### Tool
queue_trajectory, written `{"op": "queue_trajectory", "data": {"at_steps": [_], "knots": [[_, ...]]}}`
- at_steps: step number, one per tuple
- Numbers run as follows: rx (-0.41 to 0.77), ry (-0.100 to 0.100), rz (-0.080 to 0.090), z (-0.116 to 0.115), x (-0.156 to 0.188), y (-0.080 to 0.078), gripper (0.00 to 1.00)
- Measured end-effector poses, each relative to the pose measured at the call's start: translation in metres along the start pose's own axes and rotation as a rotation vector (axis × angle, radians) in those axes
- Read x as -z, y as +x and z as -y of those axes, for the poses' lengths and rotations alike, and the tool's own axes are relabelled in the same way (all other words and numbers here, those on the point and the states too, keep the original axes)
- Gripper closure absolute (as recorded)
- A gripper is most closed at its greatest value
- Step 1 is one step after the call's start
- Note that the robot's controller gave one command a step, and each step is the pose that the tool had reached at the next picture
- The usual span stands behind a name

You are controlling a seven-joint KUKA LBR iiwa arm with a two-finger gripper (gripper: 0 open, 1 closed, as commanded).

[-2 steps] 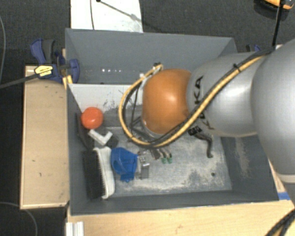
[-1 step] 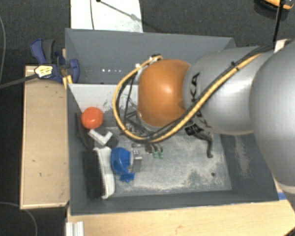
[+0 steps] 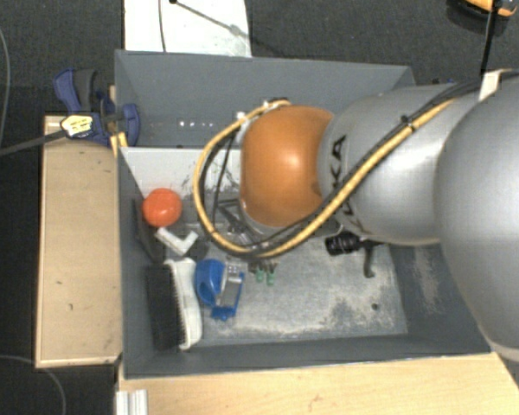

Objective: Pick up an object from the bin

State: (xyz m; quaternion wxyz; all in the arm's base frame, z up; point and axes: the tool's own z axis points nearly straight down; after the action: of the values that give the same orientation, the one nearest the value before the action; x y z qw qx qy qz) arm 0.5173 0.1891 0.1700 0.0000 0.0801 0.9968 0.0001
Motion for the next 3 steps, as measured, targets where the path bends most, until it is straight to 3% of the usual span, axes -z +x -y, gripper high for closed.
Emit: {"op": "queue_trajectory", "data": {"at_steps": [1,2,3], "knots": [[0.2,-0.003,0.007,-0.016,-0.014,-0.031,0.0],[0.253,0.002,-0.003,0.003,0.0,-0.03,0.0],[-0.021,-0.004,0.009,-0.014,0.013,-0.04,0.0]]}}
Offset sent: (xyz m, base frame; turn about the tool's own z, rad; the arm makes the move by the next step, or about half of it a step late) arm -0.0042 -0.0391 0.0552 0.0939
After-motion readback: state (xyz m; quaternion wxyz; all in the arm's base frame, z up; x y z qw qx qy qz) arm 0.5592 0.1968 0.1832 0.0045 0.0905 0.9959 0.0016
